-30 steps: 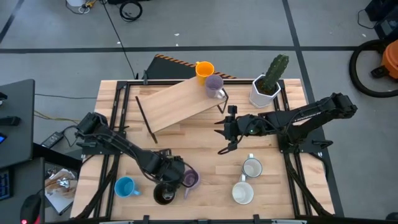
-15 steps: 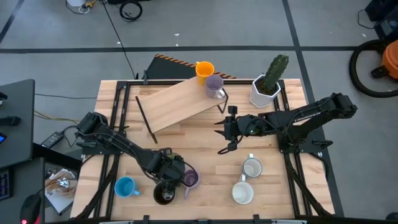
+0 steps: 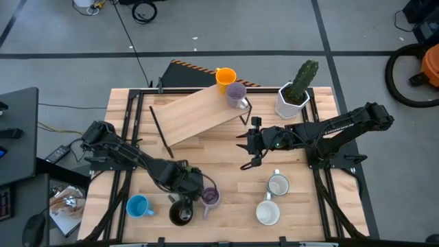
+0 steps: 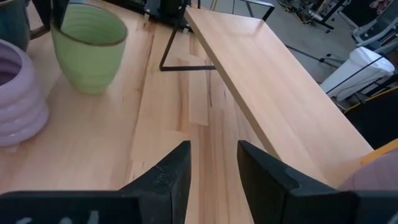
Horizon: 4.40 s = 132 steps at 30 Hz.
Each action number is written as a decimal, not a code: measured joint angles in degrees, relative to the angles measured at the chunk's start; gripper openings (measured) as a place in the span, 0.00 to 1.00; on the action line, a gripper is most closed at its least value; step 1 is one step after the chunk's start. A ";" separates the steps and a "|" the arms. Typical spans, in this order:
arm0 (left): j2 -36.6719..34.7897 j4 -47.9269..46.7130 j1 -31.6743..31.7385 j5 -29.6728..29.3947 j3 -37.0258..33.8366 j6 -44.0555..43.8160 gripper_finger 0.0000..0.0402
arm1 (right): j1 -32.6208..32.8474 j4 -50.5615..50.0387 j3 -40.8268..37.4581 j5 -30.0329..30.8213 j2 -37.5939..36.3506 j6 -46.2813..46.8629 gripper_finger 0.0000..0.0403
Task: Place coffee mugs
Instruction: Put the green mug on the shelf
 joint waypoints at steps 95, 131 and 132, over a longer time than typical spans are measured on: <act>3.61 -8.03 47.67 3.06 27.23 43.23 0.49 | 0.23 -5.28 2.69 -0.15 -0.17 3.30 0.33; -15.90 -5.81 59.19 2.92 3.56 50.00 0.49 | 1.56 -5.08 2.69 0.02 -0.16 3.50 0.33; -17.04 -4.18 59.36 1.54 2.17 49.55 0.49 | 1.56 -4.82 2.69 0.02 -0.17 3.59 0.33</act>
